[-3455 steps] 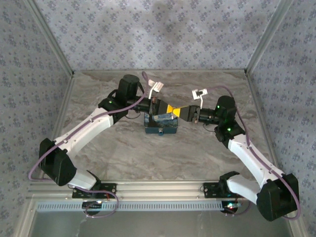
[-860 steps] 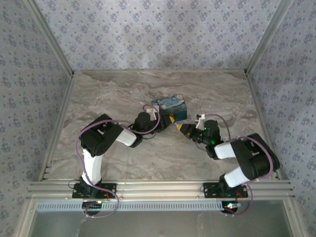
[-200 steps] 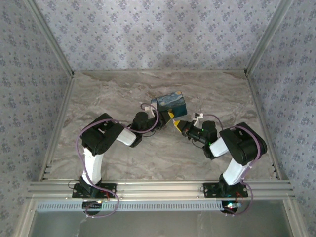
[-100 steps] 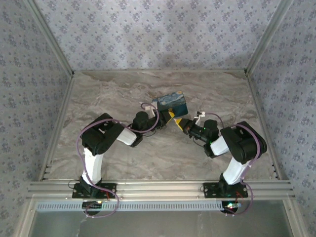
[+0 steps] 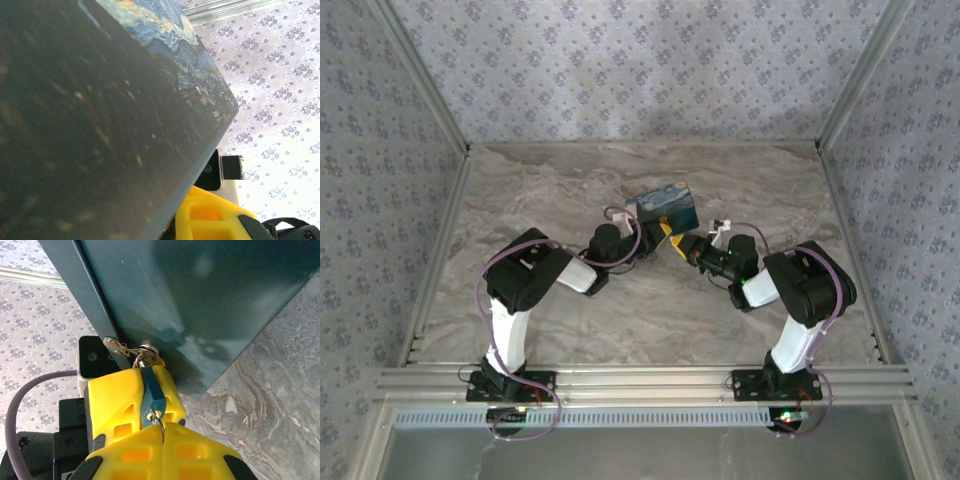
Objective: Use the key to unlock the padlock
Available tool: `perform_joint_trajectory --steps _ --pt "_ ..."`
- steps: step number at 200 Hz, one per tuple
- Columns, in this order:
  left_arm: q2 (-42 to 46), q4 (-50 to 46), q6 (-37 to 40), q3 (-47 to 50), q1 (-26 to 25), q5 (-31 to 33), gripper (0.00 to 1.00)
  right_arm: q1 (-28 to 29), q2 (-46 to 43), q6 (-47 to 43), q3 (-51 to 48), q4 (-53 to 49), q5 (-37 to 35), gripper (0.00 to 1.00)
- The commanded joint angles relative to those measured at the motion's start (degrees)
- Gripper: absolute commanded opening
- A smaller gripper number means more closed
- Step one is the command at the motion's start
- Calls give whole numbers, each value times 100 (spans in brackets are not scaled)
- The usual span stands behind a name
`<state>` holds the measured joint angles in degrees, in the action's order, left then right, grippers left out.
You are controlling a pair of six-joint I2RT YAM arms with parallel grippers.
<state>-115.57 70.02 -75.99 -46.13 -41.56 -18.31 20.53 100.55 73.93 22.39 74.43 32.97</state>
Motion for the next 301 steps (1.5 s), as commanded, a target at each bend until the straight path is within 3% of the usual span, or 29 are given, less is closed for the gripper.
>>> perform_joint_trajectory --steps 1,74,117,150,225,238,266,301 --pt "91 326 138 -290 -347 -1100 0 93 -27 -160 424 -330 -124 0" --pt "148 233 171 -396 -354 -1428 0 104 -18 -76 604 -591 -41 0" --pt "341 -288 408 -441 -328 -1665 0 116 -60 -133 742 -879 -28 0" --pt "500 -477 514 -239 -204 -1406 0 120 -169 -294 829 -1296 51 0" --pt "412 -267 453 122 80 -937 0 -189 -701 -757 161 -2022 279 24" --pt "412 -319 470 124 92 -921 0 -222 -881 -905 66 -2285 288 31" --pt "429 -404 485 156 90 -880 0 -310 -1502 -1407 -59 -3218 271 35" --pt "509 -616 567 209 87 -815 0 -343 -2519 -2470 103 -5313 43 36"
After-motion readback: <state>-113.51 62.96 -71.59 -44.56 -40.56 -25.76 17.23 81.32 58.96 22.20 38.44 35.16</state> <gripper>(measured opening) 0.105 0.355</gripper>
